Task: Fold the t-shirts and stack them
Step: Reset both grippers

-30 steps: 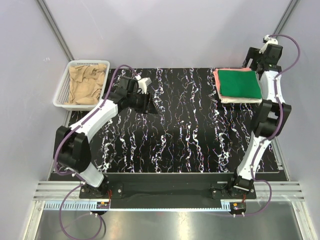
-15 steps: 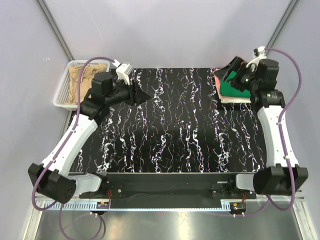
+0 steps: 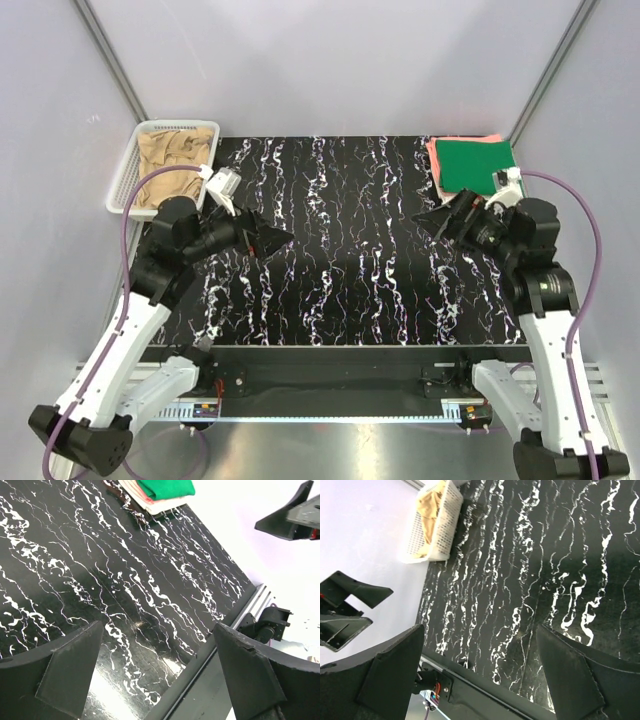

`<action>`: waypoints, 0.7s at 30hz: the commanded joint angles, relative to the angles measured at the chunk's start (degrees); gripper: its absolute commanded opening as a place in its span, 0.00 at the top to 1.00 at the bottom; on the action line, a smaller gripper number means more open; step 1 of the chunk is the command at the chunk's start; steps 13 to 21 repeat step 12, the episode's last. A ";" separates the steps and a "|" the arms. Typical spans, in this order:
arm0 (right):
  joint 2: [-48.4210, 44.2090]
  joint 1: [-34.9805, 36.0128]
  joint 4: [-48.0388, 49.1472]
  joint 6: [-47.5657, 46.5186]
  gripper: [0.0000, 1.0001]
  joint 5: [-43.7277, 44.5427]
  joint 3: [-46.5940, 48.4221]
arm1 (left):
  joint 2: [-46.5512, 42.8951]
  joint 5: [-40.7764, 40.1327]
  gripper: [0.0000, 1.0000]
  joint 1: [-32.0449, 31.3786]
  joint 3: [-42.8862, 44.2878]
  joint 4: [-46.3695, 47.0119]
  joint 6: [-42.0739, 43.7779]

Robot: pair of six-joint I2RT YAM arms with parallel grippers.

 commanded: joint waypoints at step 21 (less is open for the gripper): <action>-4.47 -0.04 0.19 1.64 0.00 1.94 -2.05 | -3.40 -1.95 0.01 0.21 -0.20 1.05 -0.41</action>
